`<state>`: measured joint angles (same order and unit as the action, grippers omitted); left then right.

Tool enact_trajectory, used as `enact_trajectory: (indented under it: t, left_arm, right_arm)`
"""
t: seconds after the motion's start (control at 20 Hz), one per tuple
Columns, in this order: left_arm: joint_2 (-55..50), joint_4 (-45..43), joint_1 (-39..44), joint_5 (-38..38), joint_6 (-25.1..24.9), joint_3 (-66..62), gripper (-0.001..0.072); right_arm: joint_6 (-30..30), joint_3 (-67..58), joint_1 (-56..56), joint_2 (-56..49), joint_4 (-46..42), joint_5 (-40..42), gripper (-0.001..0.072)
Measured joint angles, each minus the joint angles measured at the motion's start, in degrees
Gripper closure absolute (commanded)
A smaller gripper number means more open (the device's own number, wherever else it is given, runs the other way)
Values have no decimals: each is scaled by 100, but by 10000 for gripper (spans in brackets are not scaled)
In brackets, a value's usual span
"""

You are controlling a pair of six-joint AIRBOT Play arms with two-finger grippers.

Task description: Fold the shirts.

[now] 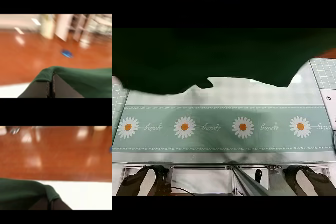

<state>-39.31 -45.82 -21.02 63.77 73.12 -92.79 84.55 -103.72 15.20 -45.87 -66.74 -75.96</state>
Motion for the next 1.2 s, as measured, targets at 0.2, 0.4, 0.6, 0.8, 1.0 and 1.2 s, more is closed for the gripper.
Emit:
enact_trajectory:
  t: [0.2,0.4,0.6,0.8,1.0,1.2]
  left_arm:
    - [879,-1462,7,122,409,-251,687]
    - [1228,-2135,7,160,656,-256,687]
    - [1174,-2173,7,177,835,345,687]
    - [820,-1639,9,155,894,1493,687]
    - [57,-1296,177,-245,905,2643,687]
    - [-1257,-1200,800,-1226,907,3123,687]
  right_arm:
    - [192,-92,-9,881,-503,-400,690]
    - [356,-17,-197,1233,-938,-767,691]
    - [422,651,-304,1274,-1123,-857,691]
    - [313,1862,-339,1029,-826,-424,691]
    - [59,2763,-345,35,-474,431,691]
    - [-168,2957,-352,-1561,-98,1298,691]
